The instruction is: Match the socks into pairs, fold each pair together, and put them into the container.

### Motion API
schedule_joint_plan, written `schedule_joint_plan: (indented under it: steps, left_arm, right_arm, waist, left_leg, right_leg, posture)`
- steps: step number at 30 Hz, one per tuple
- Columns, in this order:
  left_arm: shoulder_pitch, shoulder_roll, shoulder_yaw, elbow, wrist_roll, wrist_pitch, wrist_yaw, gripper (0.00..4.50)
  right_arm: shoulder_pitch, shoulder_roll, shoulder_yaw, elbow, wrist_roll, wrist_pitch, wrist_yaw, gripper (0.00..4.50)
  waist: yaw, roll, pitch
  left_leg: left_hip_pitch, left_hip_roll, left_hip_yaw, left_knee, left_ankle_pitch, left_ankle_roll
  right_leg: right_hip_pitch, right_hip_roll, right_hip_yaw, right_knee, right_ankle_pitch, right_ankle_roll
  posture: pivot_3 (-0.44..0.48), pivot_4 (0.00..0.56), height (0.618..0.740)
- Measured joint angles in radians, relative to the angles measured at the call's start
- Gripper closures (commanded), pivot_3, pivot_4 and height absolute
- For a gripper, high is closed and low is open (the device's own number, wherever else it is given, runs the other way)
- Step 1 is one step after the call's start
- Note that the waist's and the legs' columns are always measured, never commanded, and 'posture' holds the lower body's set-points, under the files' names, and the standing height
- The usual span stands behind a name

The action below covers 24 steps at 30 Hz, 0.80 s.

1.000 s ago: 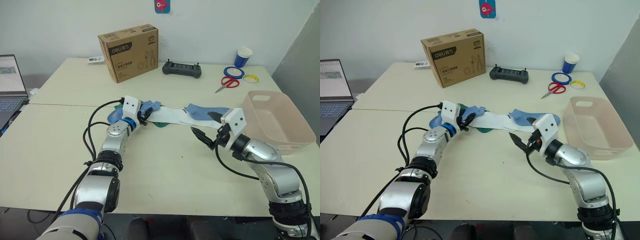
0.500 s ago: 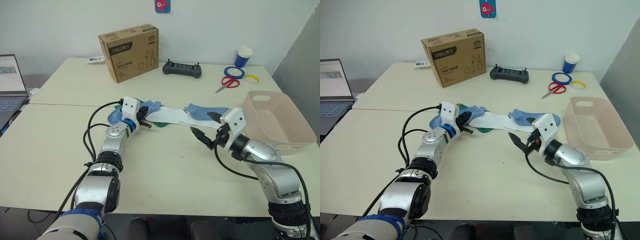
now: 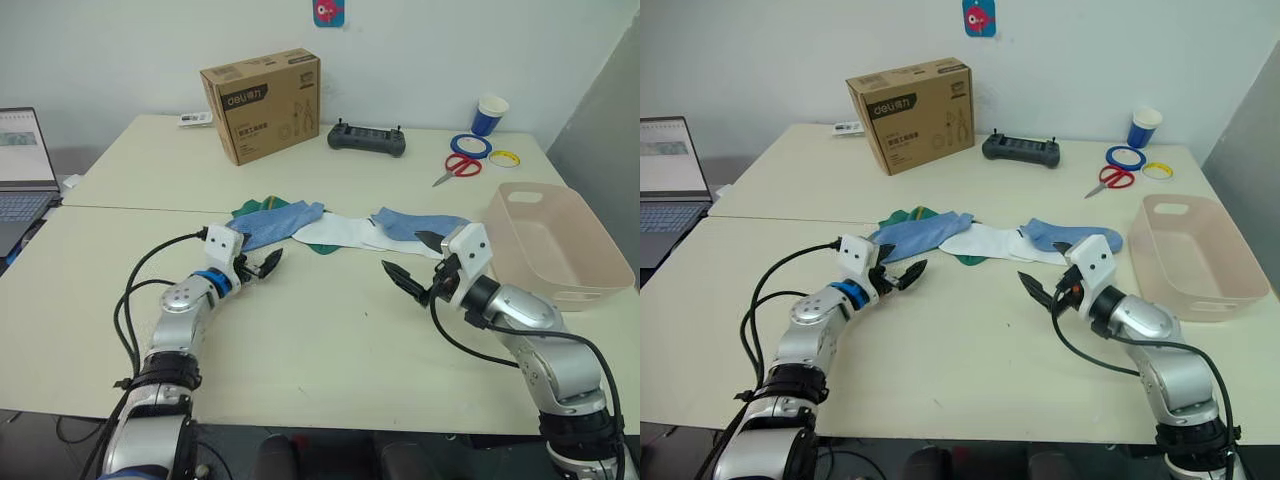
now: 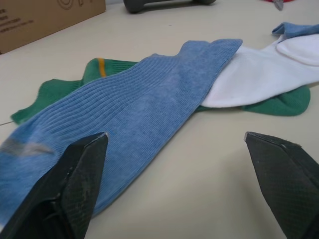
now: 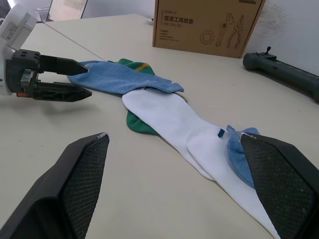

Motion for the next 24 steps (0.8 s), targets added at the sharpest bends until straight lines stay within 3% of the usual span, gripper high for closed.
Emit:
schedule_joint_plan:
  steps: [5, 12, 22, 24]
  left_arm:
    - [-0.011, 0.039, -0.004, 0.035, 0.035, -0.006, 0.015, 0.03]
    - [-0.159, 0.072, -0.036, 0.233, 0.121, -0.027, 0.069, 0.03]
    - [-0.28, 0.076, -0.045, 0.416, 0.127, 0.006, 0.012, 0.03]
    - [-0.29, 0.077, -0.042, 0.428, 0.121, 0.02, -0.008, 0.43]
  right_arm:
    - [0.003, 0.001, 0.0, -0.001, 0.0, 0.0, 0.0, 0.0]
    - [0.002, 0.005, 0.008, -0.001, 0.0, 0.0, 0.001, 0.0]
    - [-0.001, 0.012, 0.011, -0.001, 0.0, 0.0, -0.003, 0.0]
    - [-0.002, 0.012, 0.011, -0.001, 0.0, 0.0, -0.007, 0.0]
  waist:
    - [0.005, 0.0, 0.0]
    - [0.009, 0.0, 0.0]
    - [0.009, 0.0, 0.0]
    - [0.009, 0.0, 0.0]
  left_leg:
    - [0.0, 0.0, 0.0, 0.001, 0.0, 0.0]
    - [0.0, 0.0, 0.0, 0.0, 0.0, 0.0]
    - [0.0, 0.0, 0.0, 0.0, 0.0, 0.0]
    - [0.0, 0.0, 0.0, 0.0, 0.0, 0.0]
  right_leg:
    - [0.0, 0.0, 0.0, 0.0, 0.0, 0.0]
    - [0.0, 0.0, 0.0, 0.0, 0.0, 0.0]
    - [0.0, 0.001, 0.0, 0.0, 0.0, 0.0]
    - [0.0, 0.001, 0.0, 0.0, 0.0, 0.0]
  posture:
    - [0.0, 0.15, 0.74]
    - [0.0, 0.15, 0.74]
    - [0.0, 0.15, 0.74]
    - [0.0, 0.15, 0.74]
